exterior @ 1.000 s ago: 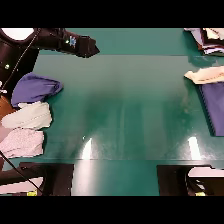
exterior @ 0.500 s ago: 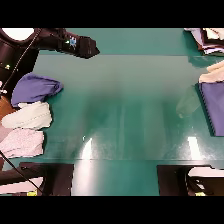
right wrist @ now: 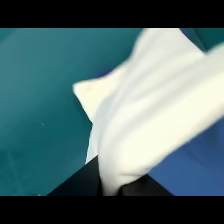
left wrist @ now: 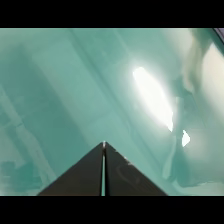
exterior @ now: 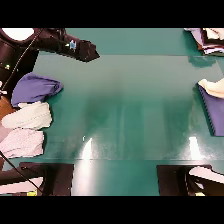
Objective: Fold the shirts.
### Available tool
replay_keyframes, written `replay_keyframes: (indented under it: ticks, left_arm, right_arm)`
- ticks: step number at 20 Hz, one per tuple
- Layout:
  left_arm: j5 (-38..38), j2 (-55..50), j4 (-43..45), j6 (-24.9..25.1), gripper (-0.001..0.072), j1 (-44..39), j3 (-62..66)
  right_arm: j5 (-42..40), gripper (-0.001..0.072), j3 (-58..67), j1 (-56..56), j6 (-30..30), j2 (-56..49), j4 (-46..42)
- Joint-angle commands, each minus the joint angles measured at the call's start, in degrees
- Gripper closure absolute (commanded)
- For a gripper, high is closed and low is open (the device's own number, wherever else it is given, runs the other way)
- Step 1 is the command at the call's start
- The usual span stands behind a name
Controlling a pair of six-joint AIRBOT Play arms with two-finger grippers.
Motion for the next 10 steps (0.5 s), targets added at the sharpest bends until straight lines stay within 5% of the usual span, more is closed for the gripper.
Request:
replay_keyframes:
  ticks: [1, 2, 10]
  left_arm:
    - [-0.5, 0.0, 0.0, 1.3, 0.0683, 0.0, 0.0]
    - [-0.5, 0.0, 0.0, 1.3, 0.0683, 0.0, 0.0]
    - [-0.2, 0.0, 0.0, 1.7, 0.0683, 0.0, 0.0]
  right_arm:
    - [1.4, 0.0304, -10.9, -5.9, 0.1, 6.6, -5.8]
    - [1.5, 0.0196, -13.6, -7.6, 0.1, 8.1, -6.5]
    - [-0.4, 0.02, -20.1, -8.3, 0.1, 14.8, 4.2]
